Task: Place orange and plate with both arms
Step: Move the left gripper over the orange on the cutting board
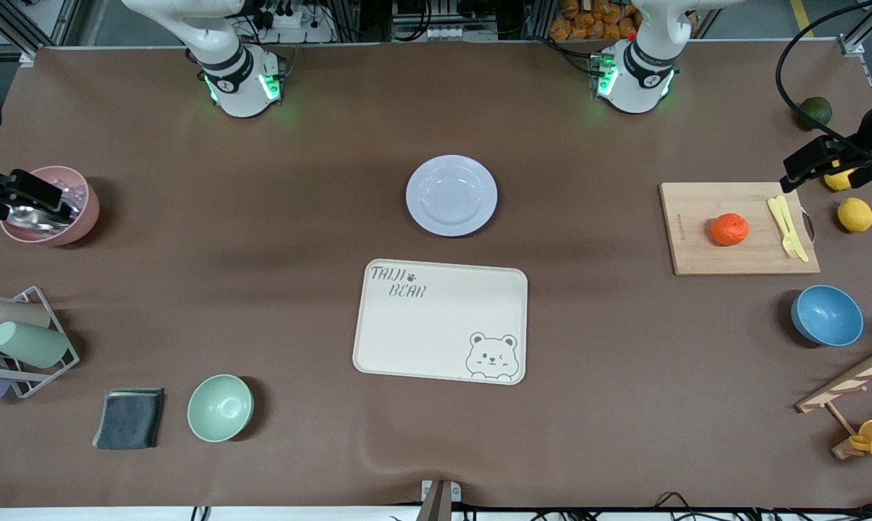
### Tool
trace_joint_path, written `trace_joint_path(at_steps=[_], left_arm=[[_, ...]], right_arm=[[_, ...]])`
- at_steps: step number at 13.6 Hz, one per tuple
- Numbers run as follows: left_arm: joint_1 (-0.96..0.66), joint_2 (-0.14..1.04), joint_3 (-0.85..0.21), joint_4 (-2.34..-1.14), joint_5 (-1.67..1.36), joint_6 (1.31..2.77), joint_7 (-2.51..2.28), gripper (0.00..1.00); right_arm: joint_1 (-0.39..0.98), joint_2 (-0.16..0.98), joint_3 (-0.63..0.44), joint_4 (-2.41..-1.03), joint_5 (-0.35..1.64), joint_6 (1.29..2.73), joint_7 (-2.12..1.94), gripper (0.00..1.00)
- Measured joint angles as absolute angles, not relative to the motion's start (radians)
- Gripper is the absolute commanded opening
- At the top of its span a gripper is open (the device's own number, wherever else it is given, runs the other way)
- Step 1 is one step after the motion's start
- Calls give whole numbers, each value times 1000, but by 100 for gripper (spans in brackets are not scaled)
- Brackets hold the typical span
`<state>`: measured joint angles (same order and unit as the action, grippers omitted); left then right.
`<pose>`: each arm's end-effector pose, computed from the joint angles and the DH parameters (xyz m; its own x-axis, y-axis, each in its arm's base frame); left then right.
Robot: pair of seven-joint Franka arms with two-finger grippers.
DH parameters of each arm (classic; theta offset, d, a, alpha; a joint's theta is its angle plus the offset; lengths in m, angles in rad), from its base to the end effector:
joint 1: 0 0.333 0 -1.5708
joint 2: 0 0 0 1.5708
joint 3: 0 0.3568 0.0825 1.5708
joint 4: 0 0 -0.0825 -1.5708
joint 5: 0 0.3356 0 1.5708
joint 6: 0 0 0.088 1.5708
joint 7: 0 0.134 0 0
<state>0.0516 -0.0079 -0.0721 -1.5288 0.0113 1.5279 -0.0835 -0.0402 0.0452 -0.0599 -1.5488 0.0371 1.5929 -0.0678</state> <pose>0.4996 -0.0089 0.6562 0.9980 0.0634 0.0079 0.0635 -0.9979 -0.0112 0.5217 -0.0466 0.6264 0.9995 -0.0331 0.0013 -0.0330 -0.9989 -0.0344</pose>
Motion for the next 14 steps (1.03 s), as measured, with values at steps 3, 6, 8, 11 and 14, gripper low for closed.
trace_joint_path(at_steps=[3, 6, 8, 11, 14], left_arm=[[51, -8, -73, -1529, 11, 1528, -84, 100], [51, -7, -73, -1536, 49, 1501, -58, 100], [67, -6, -70, -1588, 67, 1498, -57, 100], [138, 3, -68, -1722, 75, 1585, -37, 100], [184, 4, -68, -1887, 84, 1718, -36, 100]], right_arm=[[-40, 46, -59, -1549, 38, 1593, -75, 100], [-40, 46, -60, -1549, 38, 1593, -78, 100], [-40, 50, -61, -1549, 38, 1595, -84, 100], [-34, 64, -60, -1549, 38, 1596, -88, 100], [-17, 73, -58, -1552, 38, 1592, -88, 100]])
